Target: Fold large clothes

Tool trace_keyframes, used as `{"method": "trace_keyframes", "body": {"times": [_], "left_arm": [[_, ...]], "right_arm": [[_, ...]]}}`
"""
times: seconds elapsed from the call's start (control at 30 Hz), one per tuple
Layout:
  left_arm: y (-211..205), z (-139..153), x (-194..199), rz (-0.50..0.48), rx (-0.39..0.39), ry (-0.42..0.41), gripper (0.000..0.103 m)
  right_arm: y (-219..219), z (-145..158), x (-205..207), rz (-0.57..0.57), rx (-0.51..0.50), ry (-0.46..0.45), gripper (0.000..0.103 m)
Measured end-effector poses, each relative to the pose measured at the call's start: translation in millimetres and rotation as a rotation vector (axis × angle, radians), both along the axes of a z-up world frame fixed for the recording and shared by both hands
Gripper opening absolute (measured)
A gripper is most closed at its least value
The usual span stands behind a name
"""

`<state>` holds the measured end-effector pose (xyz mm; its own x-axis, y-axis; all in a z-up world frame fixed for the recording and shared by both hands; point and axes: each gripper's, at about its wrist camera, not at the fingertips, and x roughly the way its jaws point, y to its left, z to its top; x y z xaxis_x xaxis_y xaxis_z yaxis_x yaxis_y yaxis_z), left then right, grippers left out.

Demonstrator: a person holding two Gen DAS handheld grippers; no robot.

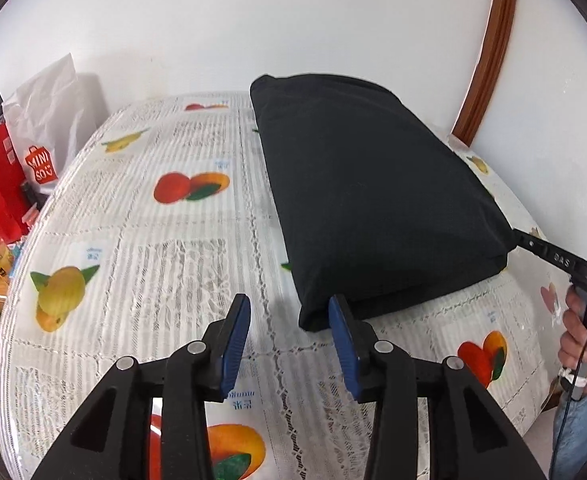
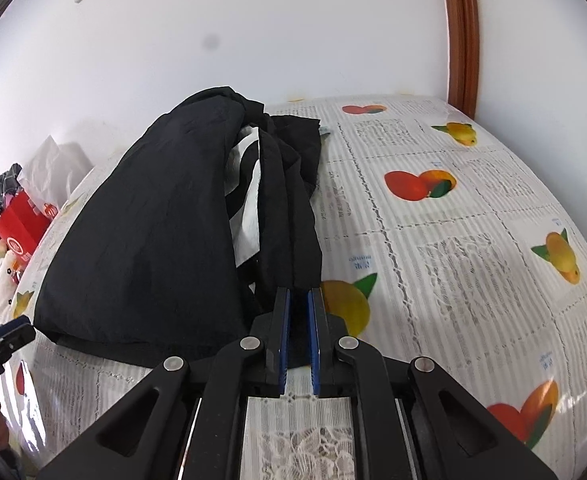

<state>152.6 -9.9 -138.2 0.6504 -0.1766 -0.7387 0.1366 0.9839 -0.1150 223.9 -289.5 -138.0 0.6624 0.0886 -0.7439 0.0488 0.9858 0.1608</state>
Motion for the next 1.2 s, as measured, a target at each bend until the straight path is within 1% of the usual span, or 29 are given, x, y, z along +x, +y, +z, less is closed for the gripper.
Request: {"method": "trace_keyframes", "body": {"times": [0.1, 0.13, 0.17, 0.2, 0.23, 0.27, 0.33, 0.4, 0.47, 0.53, 0.63, 0.73, 0.9, 1.0, 1.03, 1.2], "left_arm": [[-3, 9, 0, 0.006, -0.007, -0.016, 0.047], [-4, 12, -1, 0.011, -0.007, -0.023, 0.05], [-6, 16, -3, 0.018, -0.003, -0.031, 0.052], [-8, 21, -6, 0.022, 0.003, -0.044, 0.053], [-9, 25, -9, 0.024, 0.007, -0.056, 0.054], [-11, 29, -12, 0.025, 0.009, -0.066, 0.056], [-13, 37, -18, 0.036, 0.014, -0.086, 0.061], [-14, 47, -26, 0.048, 0.023, -0.103, 0.064], [-16, 58, -35, 0.052, 0.028, -0.121, 0.065], [-15, 68, -43, 0.06, 0.028, -0.14, 0.069], [-12, 82, -58, 0.081, 0.03, -0.161, 0.072], [-12, 92, -74, 0.087, 0.03, -0.173, 0.076], [-14, 102, -102, 0.082, 0.05, -0.19, 0.082], [-13, 110, -117, 0.098, 0.053, -0.206, 0.084], [-13, 113, -122, 0.1, 0.051, -0.211, 0.086], [-17, 120, -137, 0.099, 0.064, -0.23, 0.088]], "right_arm": [[1, 10, -4, 0.002, -0.027, 0.01, 0.01], [2, 13, -6, 0.003, -0.029, 0.01, 0.012], [2, 19, -8, 0.002, -0.028, 0.004, 0.013], [3, 24, -11, 0.001, -0.028, 0.0, 0.019], [5, 30, -14, 0.0, -0.034, -0.003, 0.027], [7, 36, -17, 0.0, -0.045, -0.009, 0.031], [13, 49, -27, -0.005, -0.082, -0.036, 0.045], [20, 62, -38, -0.013, -0.11, -0.057, 0.053], [25, 75, -51, -0.015, -0.113, -0.08, 0.057], [30, 87, -62, -0.016, -0.113, -0.094, 0.064], [36, 103, -82, -0.018, -0.109, -0.105, 0.07], [41, 115, -100, -0.032, -0.11, -0.109, 0.07], [45, 134, -138, -0.056, -0.108, -0.144, 0.071], [49, 146, -159, -0.061, -0.129, -0.172, 0.088], [50, 148, -164, -0.066, -0.136, -0.182, 0.091], [54, 157, -182, -0.066, -0.151, -0.193, 0.095]]}}
